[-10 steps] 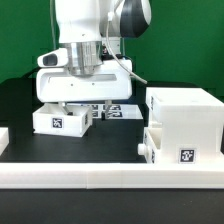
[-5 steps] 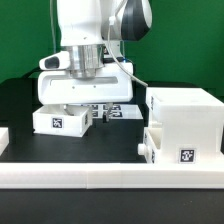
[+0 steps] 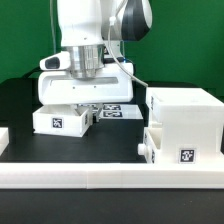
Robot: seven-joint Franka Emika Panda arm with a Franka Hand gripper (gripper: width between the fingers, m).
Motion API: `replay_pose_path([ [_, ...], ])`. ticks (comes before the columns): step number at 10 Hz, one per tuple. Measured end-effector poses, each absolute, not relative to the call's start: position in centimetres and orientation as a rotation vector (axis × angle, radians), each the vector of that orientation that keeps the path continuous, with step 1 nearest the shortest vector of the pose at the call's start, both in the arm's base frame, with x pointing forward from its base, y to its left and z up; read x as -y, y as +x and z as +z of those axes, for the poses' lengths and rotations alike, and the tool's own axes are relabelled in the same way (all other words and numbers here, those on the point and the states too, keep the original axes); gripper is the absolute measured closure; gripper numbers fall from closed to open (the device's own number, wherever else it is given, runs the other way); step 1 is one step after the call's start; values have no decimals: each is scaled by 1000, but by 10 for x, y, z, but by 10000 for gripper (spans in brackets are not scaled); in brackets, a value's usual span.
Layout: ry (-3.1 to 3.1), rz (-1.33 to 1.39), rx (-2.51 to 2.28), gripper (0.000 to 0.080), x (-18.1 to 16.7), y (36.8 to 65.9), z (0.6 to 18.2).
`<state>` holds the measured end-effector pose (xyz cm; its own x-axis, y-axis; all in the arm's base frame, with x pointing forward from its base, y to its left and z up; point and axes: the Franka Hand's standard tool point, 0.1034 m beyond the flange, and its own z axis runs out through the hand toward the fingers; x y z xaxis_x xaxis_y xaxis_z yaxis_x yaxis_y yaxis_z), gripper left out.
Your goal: Assemble drawer
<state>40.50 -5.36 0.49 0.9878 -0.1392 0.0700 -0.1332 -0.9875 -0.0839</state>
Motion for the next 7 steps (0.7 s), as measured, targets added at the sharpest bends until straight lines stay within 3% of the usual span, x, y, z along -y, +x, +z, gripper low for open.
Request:
replay_pose_path([
  [5, -3054, -130, -181, 755, 47, 411, 9],
  [7, -3047, -123, -106, 755, 33, 422, 18],
])
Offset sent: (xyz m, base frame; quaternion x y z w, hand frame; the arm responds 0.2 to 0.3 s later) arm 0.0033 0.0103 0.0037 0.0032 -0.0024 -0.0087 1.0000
